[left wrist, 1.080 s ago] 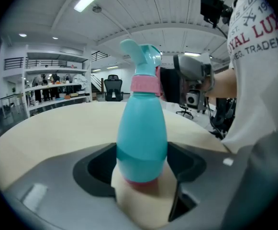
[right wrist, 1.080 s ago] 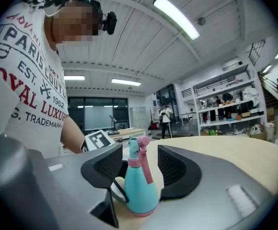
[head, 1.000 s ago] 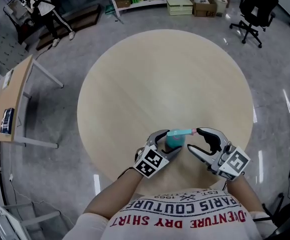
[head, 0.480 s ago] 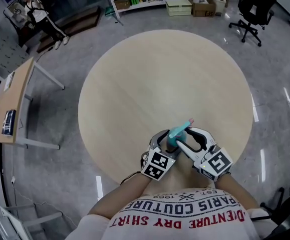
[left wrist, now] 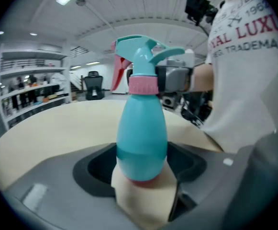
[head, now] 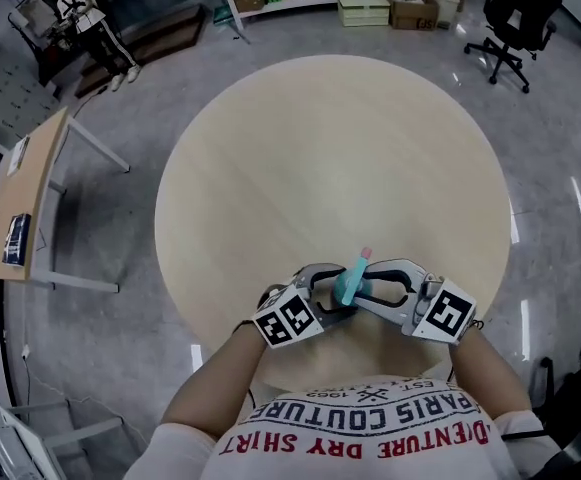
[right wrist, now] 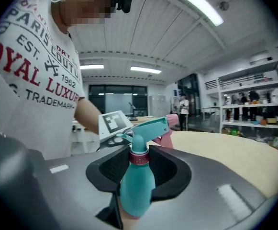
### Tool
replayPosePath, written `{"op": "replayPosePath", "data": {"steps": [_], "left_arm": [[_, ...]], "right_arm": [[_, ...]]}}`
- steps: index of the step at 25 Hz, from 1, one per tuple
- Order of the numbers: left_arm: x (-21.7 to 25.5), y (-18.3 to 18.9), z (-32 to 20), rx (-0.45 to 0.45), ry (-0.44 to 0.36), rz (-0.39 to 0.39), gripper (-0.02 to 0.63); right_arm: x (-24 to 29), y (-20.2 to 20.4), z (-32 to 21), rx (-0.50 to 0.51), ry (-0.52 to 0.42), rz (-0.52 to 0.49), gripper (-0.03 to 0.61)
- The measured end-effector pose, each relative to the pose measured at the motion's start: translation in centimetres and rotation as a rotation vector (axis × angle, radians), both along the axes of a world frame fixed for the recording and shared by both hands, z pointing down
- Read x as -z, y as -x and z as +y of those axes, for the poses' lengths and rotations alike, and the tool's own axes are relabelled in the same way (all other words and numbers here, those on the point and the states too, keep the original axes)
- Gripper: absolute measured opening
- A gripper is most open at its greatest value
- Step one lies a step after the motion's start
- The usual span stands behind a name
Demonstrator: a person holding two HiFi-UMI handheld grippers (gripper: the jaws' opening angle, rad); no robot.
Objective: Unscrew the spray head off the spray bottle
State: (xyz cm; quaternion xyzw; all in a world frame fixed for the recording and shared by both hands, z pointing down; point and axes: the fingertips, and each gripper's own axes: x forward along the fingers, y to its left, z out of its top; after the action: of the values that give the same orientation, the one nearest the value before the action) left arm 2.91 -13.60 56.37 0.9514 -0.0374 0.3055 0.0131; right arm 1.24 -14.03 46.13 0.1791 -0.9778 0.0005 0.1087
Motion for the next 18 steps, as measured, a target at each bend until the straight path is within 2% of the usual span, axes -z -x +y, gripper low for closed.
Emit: {"op": "replayPosePath", "data": {"steps": [2,4,6,10,14,16,18], "left_arm": [[-0.1,0.5,0.1,-0.117,-0.001,-0.026,0.324],[-0.1,0.7,-0.1,-0.148,0.004,-0.037,0.325],[0.0,0.6,-0.1,-0.137,0.009,-0.023,0.325],[0.1,0.7,-0.3,-0.097,0.009,0.009,0.324],[-0.6,-0.2,-0.9,-0.026,0.003,0.019,0.325],[-1.2,-1.7,-1.2,0.017,-0.002,0.018,0.325],[-0.8,-1.5,-1.3,0.050,-0.005,0.019,0.325]], "right_arm": [[-0.4,0.3,0.1,0.089,0.026,0.056,0.126],[-0.5,0.6,-0.2,0.117,0.039,0.063,0.126],[-0.2,0.6,-0.3,0.122,0.051,0.025,0.127],[1.9,0.7,-0.2,0.079,0.124,-0.117,0.126],[6.0,-0.8,-0.6,0.054,0.046,-0.247,0.126],[8.7,-3.0,-0.6,0.034,0.014,-0.291,0.126],[12.1,-3.8,-0.2,-0.004,-0.016,-0.317,0.126]]}}
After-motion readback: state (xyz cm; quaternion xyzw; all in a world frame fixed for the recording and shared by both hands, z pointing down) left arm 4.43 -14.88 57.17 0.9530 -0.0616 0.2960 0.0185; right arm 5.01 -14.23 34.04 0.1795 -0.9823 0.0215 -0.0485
